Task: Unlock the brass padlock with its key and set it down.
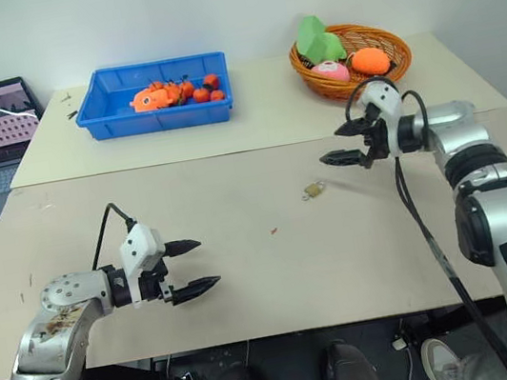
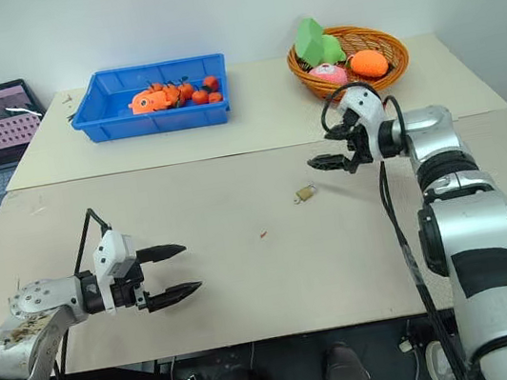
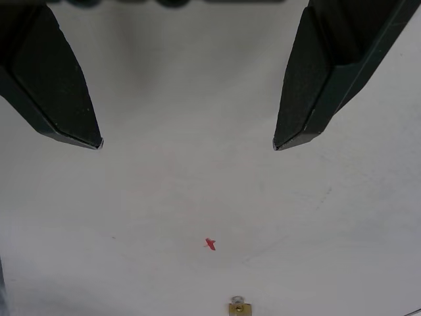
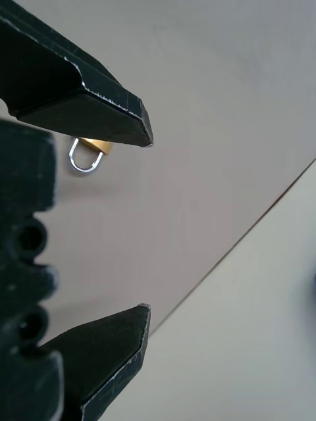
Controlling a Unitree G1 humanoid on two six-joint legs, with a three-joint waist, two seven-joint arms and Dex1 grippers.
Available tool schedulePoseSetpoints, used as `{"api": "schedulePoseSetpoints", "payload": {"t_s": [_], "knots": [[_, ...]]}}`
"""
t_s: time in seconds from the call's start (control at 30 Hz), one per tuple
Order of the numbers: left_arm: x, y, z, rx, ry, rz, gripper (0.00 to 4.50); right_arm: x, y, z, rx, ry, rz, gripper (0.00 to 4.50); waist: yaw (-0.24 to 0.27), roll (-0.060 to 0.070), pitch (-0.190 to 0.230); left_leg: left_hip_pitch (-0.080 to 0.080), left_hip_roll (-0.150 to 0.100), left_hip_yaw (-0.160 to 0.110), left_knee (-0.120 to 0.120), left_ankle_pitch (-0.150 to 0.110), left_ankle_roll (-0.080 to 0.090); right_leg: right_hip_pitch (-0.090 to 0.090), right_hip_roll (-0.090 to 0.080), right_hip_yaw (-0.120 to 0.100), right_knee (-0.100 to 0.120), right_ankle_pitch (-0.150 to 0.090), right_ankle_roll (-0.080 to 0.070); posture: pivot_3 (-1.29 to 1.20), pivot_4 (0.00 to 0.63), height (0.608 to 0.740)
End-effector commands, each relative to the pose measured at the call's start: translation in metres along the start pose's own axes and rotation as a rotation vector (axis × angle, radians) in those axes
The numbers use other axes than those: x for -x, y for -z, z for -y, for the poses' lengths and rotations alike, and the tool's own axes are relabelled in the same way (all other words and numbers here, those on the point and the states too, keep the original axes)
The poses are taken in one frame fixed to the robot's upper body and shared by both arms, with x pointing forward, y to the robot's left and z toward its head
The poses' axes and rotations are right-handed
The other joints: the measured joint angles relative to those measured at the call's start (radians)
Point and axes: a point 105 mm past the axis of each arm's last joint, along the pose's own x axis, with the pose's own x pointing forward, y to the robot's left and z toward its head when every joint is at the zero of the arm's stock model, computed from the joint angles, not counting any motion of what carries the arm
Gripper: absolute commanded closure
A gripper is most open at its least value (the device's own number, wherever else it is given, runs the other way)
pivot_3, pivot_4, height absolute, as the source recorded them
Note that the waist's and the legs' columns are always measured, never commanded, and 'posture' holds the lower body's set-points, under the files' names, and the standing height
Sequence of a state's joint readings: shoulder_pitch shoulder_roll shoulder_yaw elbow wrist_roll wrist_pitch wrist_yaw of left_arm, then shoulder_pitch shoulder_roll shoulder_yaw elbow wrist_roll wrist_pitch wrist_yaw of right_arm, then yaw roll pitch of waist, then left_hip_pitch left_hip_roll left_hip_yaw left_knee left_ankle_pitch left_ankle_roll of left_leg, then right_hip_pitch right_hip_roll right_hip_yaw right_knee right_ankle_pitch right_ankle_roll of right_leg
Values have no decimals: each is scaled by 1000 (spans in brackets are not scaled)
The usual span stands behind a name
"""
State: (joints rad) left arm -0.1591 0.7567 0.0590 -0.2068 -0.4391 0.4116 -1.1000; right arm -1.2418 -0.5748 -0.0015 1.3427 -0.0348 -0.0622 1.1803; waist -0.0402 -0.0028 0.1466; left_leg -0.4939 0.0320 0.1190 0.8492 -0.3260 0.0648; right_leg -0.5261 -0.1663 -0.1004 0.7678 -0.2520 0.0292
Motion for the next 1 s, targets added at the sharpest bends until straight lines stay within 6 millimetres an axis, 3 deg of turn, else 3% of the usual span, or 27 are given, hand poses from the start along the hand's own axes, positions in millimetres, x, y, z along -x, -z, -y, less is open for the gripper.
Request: {"api": "schedulePoseSetpoints", "payload": {"t_s": [0.03,0.2,0.53,1.0], "knots": [[0,-14,-4,-43,-11,40,107,10,-4,-8,-99,-110,79,0,-2,0,0,0,0,0,0,0,0,0,0,0,0,0,0,0,150,664],[-5,-15,-3,-41,-1,49,107,-4,16,-20,-159,-118,106,0,-4,0,0,1,0,0,0,0,0,1,0,0,0,0,0,0,150,664],[-8,-23,-9,-51,-6,63,107,-18,23,-18,-92,27,165,0,-3,1,1,0,0,0,0,0,0,1,0,0,0,0,0,0,150,664],[-13,-27,-16,-64,12,61,107,-35,48,-54,-72,-134,110,0,-5,1,1,1,0,0,0,0,0,1,1,0,0,0,0,0,150,664]]}}
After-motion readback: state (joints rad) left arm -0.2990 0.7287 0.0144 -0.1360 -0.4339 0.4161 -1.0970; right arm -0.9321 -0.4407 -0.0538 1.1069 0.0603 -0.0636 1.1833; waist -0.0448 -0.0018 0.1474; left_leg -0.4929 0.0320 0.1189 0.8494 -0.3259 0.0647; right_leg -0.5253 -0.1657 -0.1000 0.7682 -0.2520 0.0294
